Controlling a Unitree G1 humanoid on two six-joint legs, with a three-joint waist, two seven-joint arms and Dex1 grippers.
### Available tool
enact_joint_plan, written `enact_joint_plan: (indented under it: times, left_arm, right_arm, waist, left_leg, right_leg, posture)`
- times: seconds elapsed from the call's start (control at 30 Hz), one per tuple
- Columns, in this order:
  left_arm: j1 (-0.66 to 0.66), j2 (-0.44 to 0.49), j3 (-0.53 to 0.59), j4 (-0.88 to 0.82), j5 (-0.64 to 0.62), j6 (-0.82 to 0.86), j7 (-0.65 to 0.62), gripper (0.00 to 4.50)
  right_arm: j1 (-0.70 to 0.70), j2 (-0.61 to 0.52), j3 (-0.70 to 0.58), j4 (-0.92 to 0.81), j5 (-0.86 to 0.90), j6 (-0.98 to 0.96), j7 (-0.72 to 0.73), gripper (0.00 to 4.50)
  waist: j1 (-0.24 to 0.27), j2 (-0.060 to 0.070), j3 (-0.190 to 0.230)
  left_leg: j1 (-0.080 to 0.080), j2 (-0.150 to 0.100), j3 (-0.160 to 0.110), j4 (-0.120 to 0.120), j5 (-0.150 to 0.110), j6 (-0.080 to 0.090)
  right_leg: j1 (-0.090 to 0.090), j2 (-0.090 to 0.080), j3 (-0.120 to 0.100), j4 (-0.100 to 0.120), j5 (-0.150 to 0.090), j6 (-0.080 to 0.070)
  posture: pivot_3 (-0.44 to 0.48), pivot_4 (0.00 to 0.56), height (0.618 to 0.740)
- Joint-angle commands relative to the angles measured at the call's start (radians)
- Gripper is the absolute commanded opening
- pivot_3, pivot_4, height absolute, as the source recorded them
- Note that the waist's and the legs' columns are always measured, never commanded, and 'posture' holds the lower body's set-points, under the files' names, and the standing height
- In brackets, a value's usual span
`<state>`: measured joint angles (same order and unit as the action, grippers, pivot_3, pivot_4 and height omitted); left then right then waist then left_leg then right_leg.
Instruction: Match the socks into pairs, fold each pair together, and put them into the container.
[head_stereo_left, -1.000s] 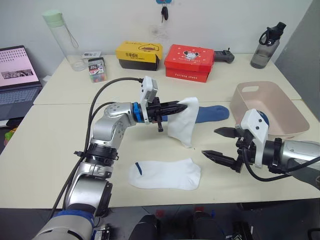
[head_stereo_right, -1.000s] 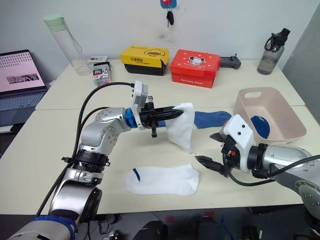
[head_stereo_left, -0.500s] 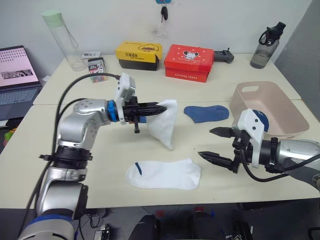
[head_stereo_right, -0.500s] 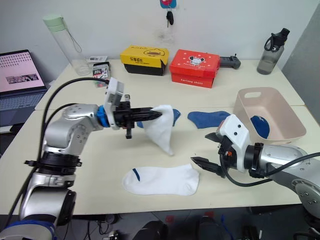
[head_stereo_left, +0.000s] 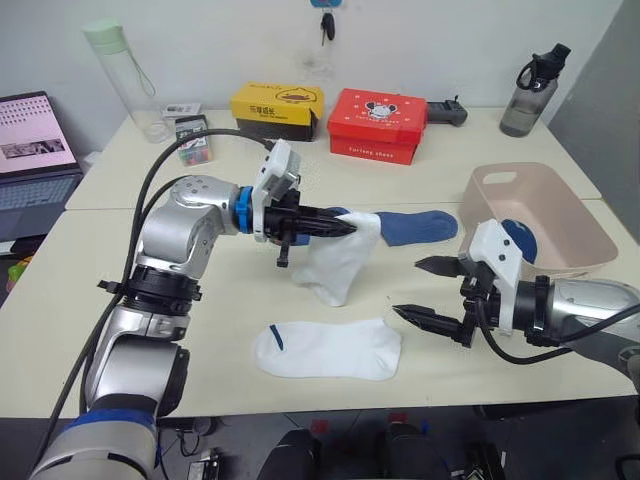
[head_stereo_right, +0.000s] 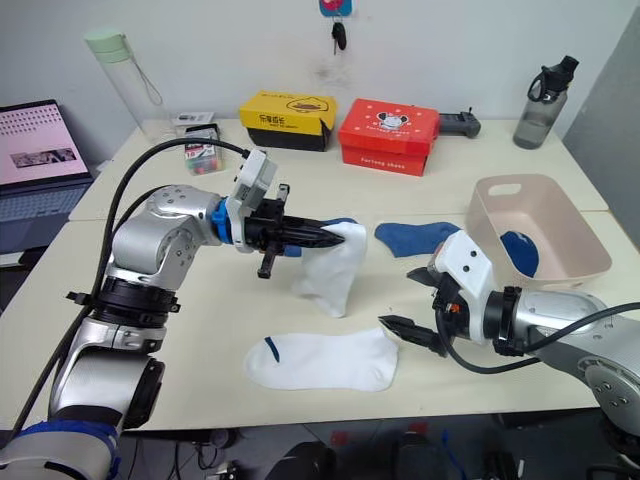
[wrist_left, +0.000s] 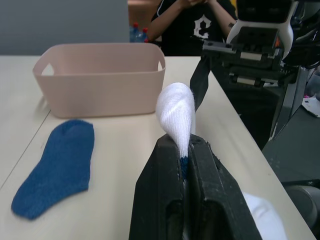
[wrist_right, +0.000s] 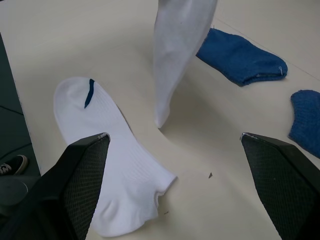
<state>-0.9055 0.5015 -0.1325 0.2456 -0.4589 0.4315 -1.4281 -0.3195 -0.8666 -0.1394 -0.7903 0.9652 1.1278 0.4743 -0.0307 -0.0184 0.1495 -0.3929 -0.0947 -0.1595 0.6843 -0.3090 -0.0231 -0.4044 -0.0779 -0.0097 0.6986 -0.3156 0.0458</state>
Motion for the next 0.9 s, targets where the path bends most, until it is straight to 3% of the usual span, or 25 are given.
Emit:
enact_joint_plan:
  times: [0.03, 0.27, 0.4, 0.5, 0.6, 0.9]
  left_arm:
    - [-0.055, -0.063, -0.006, 0.02, -0.001, -0.045, 0.0, 0.01]
    - [-0.054, -0.15, -0.003, 0.095, 0.038, -0.201, -0.017, 0.01]
    - [0.025, -0.12, -0.015, 0.094, 0.084, -0.273, -0.012, 0.01]
    - [0.09, -0.04, -0.019, 0.056, 0.092, -0.232, -0.054, 0.01]
    - [0.137, 0.017, 0.013, 0.0, 0.062, -0.167, -0.038, 0.69]
    - [0.291, 0.185, 0.219, -0.205, -0.08, 0.128, 0.148, 3.46]
  right_arm:
    - [0.009, -0.033, -0.042, -0.019, -0.005, -0.024, 0.009, 4.5]
    - [0.034, -0.066, -0.064, -0.024, -0.003, -0.035, 0.01, 4.5]
    - [0.052, -0.06, -0.064, -0.042, 0.01, -0.036, -0.003, 4.5]
    - [0.051, -0.05, -0.057, -0.049, 0.019, -0.037, -0.013, 4.5]
    - [0.046, -0.038, -0.048, -0.051, 0.021, -0.038, -0.019, 4.5]
    - [0.007, 0.007, 0.018, -0.036, 0.006, -0.055, -0.023, 4.5]
  waist:
    - [0.002, 0.0, 0.0]
    - [0.002, 0.0, 0.0]
    - [-0.001, 0.0, 0.0]
    - [-0.001, 0.0, 0.0]
    - [0.0, 0.0, 0.0]
    - [0.0, 0.0, 0.0]
  left_leg:
    - [0.0, 0.0, 0.0, 0.0, 0.0, 0.0]
    - [-0.003, 0.0, 0.0, 0.007, 0.0, 0.0]
    - [-0.003, 0.0, 0.0, 0.007, 0.0, 0.0]
    - [-0.003, 0.0, 0.0, 0.007, 0.0, 0.0]
    - [-0.003, 0.0, -0.001, 0.007, 0.0, 0.0]
    - [-0.004, 0.0, -0.002, 0.008, 0.0, 0.0]
  right_leg:
    - [0.0, 0.0, 0.0, 0.0, 0.0, 0.0]
    - [0.0, 0.0, -0.001, 0.001, 0.0, 0.0]
    - [0.0, 0.0, 0.0, 0.002, 0.0, 0.0]
    - [0.0, 0.001, 0.0, 0.002, 0.0, 0.0]
    - [0.0, 0.001, -0.001, 0.002, 0.0, 0.0]
    - [0.0, 0.0, -0.001, 0.001, 0.0, 0.0]
  posture:
    - [0.0, 0.15, 0.726]
    - [0.0, 0.15, 0.726]
    - [0.0, 0.15, 0.726]
    - [0.0, 0.15, 0.726]
    - [0.0, 0.15, 0.726]
    - [0.0, 0.15, 0.726]
